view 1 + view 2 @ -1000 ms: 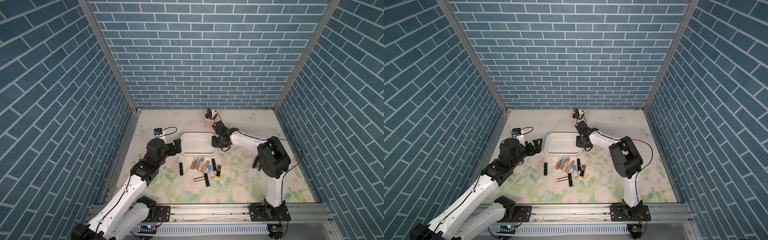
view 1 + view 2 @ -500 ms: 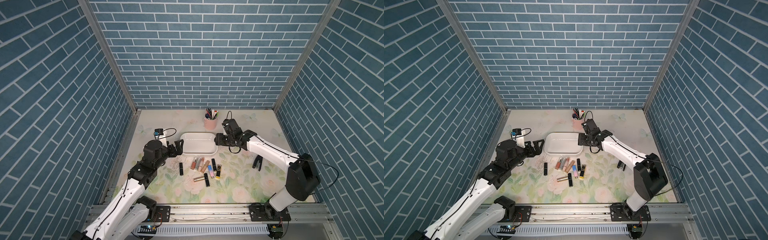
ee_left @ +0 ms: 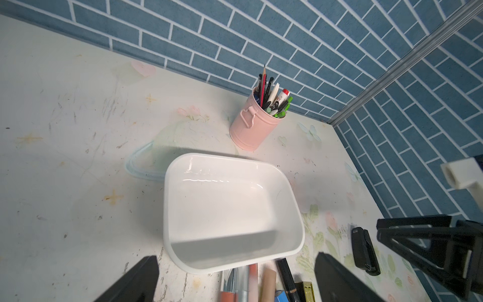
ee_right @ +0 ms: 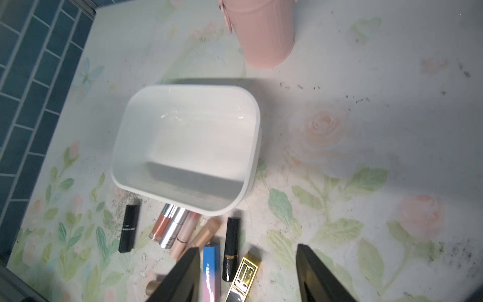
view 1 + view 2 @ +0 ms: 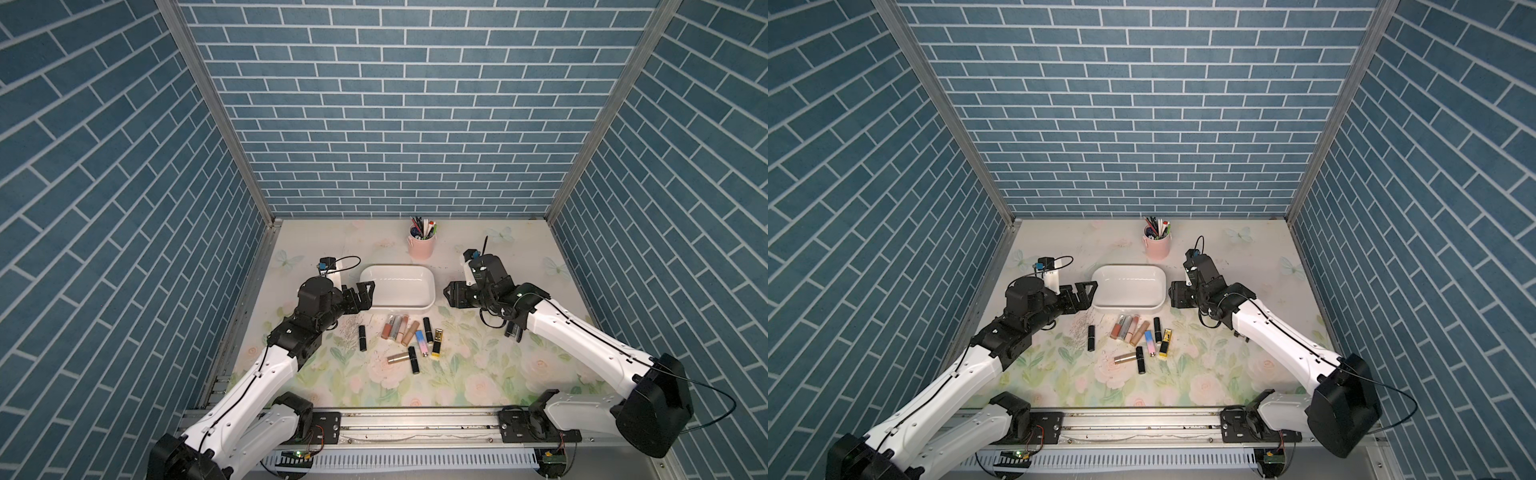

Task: Put the lipstick into the storage box
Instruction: Pick up the lipstick at the center of the board.

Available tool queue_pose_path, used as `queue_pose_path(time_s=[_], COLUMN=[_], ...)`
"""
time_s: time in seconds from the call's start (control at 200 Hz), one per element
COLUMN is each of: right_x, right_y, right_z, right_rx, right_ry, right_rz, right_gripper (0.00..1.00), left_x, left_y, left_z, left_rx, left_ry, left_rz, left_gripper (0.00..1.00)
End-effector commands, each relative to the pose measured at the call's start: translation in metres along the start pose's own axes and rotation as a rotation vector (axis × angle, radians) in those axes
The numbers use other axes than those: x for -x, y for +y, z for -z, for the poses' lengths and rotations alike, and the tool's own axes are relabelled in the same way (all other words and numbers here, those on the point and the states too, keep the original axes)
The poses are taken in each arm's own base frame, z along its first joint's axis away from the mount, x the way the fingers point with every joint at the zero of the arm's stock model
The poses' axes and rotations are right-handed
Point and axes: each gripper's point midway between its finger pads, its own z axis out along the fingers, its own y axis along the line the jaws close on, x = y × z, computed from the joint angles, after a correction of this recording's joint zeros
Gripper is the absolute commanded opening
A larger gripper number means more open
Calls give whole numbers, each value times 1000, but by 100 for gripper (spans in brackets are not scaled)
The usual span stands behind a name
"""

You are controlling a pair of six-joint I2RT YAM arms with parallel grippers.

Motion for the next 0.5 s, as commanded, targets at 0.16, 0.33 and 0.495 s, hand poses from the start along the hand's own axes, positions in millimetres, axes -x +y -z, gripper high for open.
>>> queue_pose_path(time_s=[0.16, 0.33, 0.495], right_x=[-62, -84, -101], right_y=[-18, -15, -6], right_z=[-25, -39, -47], right_rx=[-22, -40, -66], right_ry=[152, 208, 244], right_rz=[-69, -54, -16], right_gripper=[69, 72, 72], left_x=[-33, -46, -60], left_y=[-1, -7, -1], left_z=[-5, -6, -6], left_rx=[29, 20, 48], left_ry=[30, 46, 67], left_rz=[-4, -8, -24], left_gripper=[100, 100, 100])
